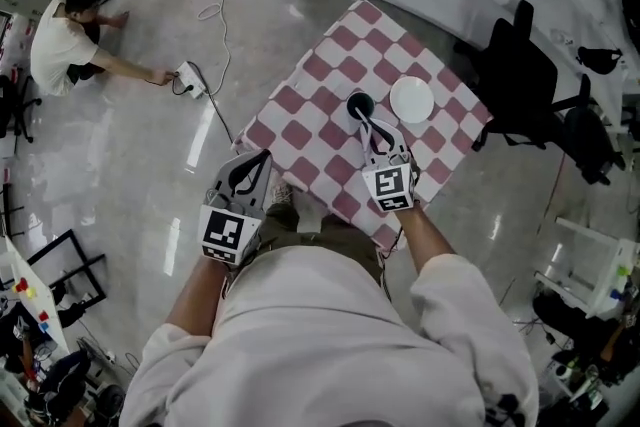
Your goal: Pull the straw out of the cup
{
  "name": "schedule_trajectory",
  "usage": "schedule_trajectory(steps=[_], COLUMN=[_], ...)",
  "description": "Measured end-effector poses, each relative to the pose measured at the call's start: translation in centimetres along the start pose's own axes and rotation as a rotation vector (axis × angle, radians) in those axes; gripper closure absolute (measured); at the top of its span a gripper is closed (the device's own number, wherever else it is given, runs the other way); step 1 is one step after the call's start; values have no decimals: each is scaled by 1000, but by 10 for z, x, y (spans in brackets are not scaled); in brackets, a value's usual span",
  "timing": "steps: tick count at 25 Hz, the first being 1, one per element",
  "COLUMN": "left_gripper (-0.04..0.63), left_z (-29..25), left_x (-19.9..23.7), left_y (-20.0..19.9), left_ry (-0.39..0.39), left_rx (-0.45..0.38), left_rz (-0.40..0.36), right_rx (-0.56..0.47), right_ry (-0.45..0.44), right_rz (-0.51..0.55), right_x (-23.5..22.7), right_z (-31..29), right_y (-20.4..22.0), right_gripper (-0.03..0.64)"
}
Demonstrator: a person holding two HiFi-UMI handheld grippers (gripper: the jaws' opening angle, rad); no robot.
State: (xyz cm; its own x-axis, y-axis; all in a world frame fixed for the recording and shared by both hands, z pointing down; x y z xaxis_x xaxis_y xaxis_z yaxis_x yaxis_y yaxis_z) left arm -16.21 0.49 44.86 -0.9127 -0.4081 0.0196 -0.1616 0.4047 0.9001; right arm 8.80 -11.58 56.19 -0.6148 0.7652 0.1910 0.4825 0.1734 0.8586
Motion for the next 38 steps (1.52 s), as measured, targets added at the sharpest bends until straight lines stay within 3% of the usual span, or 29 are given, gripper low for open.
schedule_trajectory(steps=[25, 38], left_gripper=[591, 591], left_z=[-23, -29], left_x=[-41, -61], left_y=[-35, -38], left_ry=[193, 245], left_rx=[-140, -146], left_rz=[-77, -106], right_rx=[-153, -247], right_ry=[112, 163], right_rz=[-13, -70], right_x=[24, 26], right_z=[148, 207], right_y=[-85, -102], right_gripper=[580, 580])
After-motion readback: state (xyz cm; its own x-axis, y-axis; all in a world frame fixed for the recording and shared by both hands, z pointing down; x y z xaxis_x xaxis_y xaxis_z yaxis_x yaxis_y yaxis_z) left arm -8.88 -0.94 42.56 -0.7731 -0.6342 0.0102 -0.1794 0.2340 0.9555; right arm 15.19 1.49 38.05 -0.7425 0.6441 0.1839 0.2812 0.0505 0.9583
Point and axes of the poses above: the fingertips, and each gripper's own axes: z backward along the fingers, x to its left, y out of its underside, the point moved 9 cm from there along z, backward along the fingers, and after that the axes turned 1 degree about -x, right-handed, at the moved point
